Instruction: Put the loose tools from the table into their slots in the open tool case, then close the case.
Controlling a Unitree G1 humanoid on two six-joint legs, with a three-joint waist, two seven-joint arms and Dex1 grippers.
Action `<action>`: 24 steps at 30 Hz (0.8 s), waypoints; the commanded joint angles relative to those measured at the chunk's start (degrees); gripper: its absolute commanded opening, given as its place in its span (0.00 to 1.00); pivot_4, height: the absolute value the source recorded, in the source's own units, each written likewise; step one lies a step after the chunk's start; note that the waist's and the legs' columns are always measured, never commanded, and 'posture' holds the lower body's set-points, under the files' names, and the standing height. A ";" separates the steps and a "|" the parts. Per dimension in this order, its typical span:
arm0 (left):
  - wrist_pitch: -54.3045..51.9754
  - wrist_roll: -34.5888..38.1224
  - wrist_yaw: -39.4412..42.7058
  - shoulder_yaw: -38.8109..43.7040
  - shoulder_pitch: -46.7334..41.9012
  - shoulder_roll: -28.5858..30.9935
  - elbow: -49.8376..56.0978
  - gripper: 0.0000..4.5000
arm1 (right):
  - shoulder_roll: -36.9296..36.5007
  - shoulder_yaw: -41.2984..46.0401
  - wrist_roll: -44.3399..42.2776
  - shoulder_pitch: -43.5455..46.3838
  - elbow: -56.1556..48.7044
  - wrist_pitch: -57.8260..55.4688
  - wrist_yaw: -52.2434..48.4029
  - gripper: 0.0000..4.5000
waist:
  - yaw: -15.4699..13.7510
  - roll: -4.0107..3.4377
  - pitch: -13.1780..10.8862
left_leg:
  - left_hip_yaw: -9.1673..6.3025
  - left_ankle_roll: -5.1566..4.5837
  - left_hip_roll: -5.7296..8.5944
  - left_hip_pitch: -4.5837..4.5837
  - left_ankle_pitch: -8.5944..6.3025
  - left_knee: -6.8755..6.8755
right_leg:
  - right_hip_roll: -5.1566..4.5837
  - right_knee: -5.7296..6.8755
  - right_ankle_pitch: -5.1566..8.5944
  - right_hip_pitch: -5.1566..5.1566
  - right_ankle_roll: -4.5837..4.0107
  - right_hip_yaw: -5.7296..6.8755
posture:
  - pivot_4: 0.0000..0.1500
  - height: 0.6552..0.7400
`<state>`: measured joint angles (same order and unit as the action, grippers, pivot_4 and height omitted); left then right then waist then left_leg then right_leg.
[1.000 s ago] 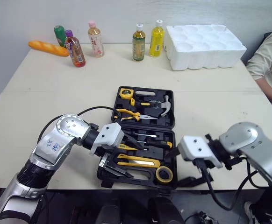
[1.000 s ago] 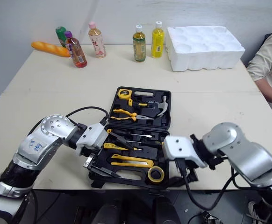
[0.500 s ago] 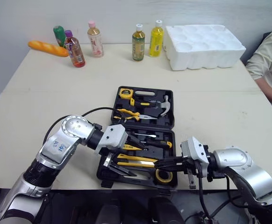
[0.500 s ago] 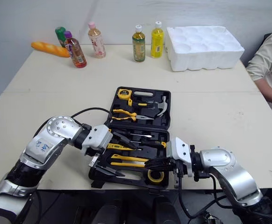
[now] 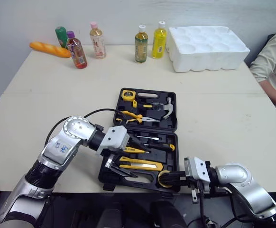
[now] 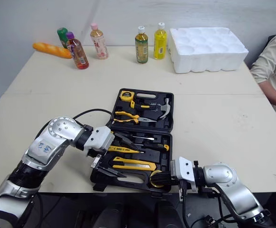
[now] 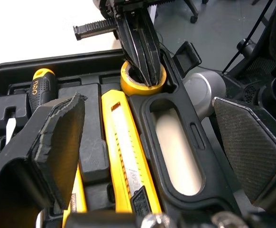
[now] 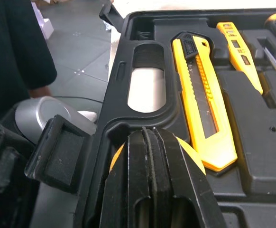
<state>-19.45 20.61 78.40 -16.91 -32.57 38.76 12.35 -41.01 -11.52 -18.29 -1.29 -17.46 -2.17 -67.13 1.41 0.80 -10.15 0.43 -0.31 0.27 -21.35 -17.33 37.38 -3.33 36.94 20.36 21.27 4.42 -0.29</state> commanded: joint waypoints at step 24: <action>0.41 -7.84 -21.81 16.92 5.10 4.10 -21.14 0.10 | -7.01 18.76 -5.03 5.03 -2.35 -24.67 20.23 0.00 | -0.03 0.06 0.02 | 0.00 0.01 0.02 -0.03 0.00 -0.18 | -0.09 0.00 0.00 0.14 0.00 0.00 | 1.00 1.00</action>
<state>-21.50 14.08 56.94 0.56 -27.14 42.80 -8.07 -48.48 7.97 -25.06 2.59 -20.37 -26.44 -48.87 1.38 0.86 -10.13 0.45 -0.31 0.30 -21.43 -17.34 37.21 -3.45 36.94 20.36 21.46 4.42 -0.29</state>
